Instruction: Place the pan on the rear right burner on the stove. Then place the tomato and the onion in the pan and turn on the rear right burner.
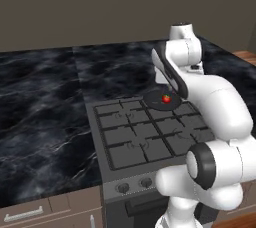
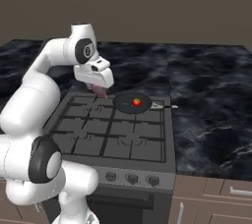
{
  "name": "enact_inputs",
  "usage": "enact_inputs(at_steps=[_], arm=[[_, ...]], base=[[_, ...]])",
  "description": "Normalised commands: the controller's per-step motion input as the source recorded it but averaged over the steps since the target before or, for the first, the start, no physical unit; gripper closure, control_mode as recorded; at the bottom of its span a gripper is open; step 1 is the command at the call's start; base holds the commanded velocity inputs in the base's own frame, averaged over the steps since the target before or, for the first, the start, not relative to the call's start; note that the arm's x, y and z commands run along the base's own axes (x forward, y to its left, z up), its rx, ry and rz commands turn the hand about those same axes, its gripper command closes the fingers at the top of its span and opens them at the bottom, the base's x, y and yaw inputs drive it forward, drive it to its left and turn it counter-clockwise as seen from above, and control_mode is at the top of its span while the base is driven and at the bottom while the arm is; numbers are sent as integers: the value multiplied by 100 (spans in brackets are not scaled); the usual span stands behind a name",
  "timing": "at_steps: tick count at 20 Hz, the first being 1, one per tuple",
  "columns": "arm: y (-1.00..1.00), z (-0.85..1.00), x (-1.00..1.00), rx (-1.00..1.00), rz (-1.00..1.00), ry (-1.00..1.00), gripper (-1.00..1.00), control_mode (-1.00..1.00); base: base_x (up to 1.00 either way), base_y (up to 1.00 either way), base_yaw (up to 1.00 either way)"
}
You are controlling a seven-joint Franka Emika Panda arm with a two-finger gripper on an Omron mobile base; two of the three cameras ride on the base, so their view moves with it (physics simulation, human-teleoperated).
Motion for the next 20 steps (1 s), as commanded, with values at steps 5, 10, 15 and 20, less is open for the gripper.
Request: enact_inputs(at_steps=[5,10,15,20], arm=[[-8,-18,65,3,0,0,100,-100],[0,-37,45,2,0,0,100,-100],[-1,-30,47,0,0,0,100,-100],[-3,-22,34,0,0,0,100,-100]], base=[[0,0,0],[0,0,0],[0,0,0],[0,0,0]])
